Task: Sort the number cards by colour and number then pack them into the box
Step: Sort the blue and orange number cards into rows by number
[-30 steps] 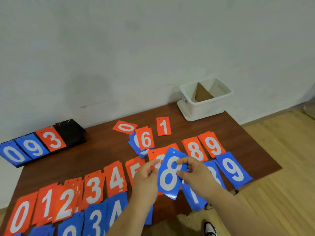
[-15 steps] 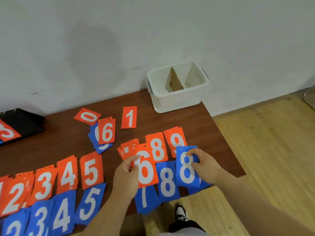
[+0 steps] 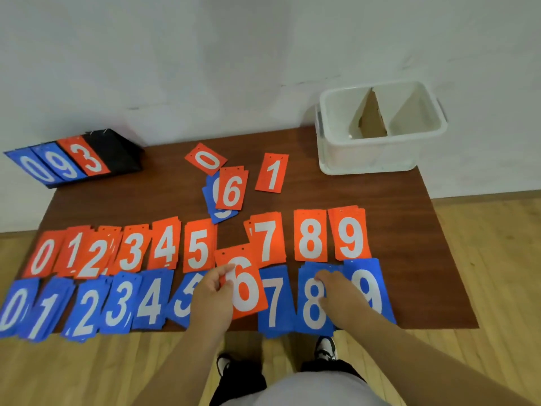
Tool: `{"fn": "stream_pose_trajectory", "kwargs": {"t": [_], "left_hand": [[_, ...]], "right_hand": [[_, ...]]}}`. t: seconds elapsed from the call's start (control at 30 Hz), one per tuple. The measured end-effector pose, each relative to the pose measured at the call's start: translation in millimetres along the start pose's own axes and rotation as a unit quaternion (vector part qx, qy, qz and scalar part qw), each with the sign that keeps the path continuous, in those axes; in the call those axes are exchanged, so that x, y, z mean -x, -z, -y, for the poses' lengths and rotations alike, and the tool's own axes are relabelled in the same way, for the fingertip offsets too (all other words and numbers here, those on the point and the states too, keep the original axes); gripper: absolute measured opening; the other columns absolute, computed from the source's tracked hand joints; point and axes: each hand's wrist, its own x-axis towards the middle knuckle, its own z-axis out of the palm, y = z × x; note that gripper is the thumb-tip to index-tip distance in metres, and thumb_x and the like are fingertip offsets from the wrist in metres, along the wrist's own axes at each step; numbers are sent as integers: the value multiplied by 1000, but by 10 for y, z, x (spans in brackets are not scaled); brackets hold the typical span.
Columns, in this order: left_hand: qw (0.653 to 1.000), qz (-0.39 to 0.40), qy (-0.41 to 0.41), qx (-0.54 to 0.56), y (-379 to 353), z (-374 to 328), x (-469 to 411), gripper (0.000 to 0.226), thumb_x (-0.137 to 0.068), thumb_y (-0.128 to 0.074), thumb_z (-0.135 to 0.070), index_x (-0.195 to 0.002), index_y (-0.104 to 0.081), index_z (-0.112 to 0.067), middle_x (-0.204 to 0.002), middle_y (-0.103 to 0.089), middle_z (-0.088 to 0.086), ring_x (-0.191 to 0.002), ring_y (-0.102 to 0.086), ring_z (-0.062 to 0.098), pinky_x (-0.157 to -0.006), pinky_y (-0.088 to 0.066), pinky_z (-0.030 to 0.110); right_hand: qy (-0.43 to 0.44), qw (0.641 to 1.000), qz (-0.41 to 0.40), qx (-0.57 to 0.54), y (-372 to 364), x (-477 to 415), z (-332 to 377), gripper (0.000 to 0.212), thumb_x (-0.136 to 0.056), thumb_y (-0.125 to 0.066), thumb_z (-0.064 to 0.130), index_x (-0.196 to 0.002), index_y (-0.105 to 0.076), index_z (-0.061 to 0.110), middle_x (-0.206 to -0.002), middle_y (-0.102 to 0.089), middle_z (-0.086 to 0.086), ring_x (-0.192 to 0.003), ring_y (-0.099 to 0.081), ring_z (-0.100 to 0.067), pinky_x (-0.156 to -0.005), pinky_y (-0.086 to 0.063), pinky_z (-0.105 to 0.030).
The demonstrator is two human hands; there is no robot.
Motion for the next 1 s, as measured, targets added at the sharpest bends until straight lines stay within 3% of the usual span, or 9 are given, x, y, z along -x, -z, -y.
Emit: {"fn": "stream_pose_trajectory", "kwargs": {"t": [0.13, 0.23, 0.37, 0.43, 0.5, 0.57, 0.73, 0.87, 1.0], "left_hand": [[1000, 6, -1, -3, 56, 111, 7, 29, -105, -54, -19, -128, -63, -33, -137, -56, 1, -122, -58, 27, -85, -60, 37], [1000, 20, 6, -7, 79, 135, -22, 29, -104, -55, -19, -129, -61, -33, -136, -54, -1, -123, -57, 27, -86, -60, 40], [999, 33, -9, -5, 128, 131, -85, 27, -104, -56, -18, -122, -59, -39, -126, -51, -8, -115, -54, 18, -72, -57, 24], [999, 46, -14, 3, 161, 171, -141, 28, -104, -56, -18, -121, -61, -39, -126, -53, -9, -110, -55, 14, -65, -55, 15], [998, 55, -23, 16, 212, 191, -219, 27, -104, -56, -18, -120, -62, -39, -127, -57, -10, -111, -57, 13, -70, -58, 17], [996, 69, -43, 22, 290, 199, -364, 28, -103, -57, -17, -119, -62, -40, -129, -61, -10, -114, -59, 12, -83, -59, 24], [987, 132, -89, -31, 480, 116, -960, 30, -102, -57, -16, -118, -61, -41, -131, -59, -10, -118, -58, 12, -97, -57, 33], [961, 184, -138, -154, 506, 22, -1467, 33, -102, -58, -22, -133, -58, -34, -132, -59, -9, -114, -59, 12, -93, -58, 31], [940, 195, -193, -202, 579, -98, -1912, 29, -99, -60, -26, -127, -61, -32, -120, -64, -11, -102, -58, 7, -79, -52, 22]], "right_hand": [[-13, 992, -59, 109, 7, 7, 95, 39, -93, -63, 23, -130, -52, 26, -136, -39, -4, -99, -58, -21, -79, -55, -32], [-29, 990, -86, 109, 42, 52, 141, 41, -92, -69, 37, -129, -53, 27, -133, -38, -3, -112, -53, -20, -86, -55, -30], [-1, 986, -54, -160, 155, 57, 553, 20, -93, -69, 37, -110, -60, 31, -114, -56, 7, -83, -62, -12, -63, -51, -23], [28, 963, -1, -270, 170, 0, 876, 13, -95, -69, 34, -106, -61, 33, -105, -62, 10, -78, -63, -11, -63, -53, -24], [56, 953, 33, -297, 146, -97, 1176, 15, -94, -70, 29, -107, -64, 35, -105, -65, 13, -87, -65, -10, -70, -57, -22], [63, 954, 37, -291, 84, -227, 1410, 19, -93, -71, 21, -109, -67, 32, -104, -67, 11, -97, -65, -9, -77, -57, -21], [21, 968, -33, -246, -71, -632, 1771, 18, -91, -72, 18, -105, -68, 29, -97, -66, 6, -93, -64, -12, -77, -57, -24], [-36, 984, -77, -157, -108, -999, 1943, 18, -95, -64, 20, -109, -63, 31, -103, -63, 9, -99, -61, -13, -79, -53, -24], [-88, 991, -75, -65, -190, -1260, 2047, 26, -98, -59, 22, -124, -61, 26, -119, -67, -1, -106, -63, -20, -83, -54, -29]]}}
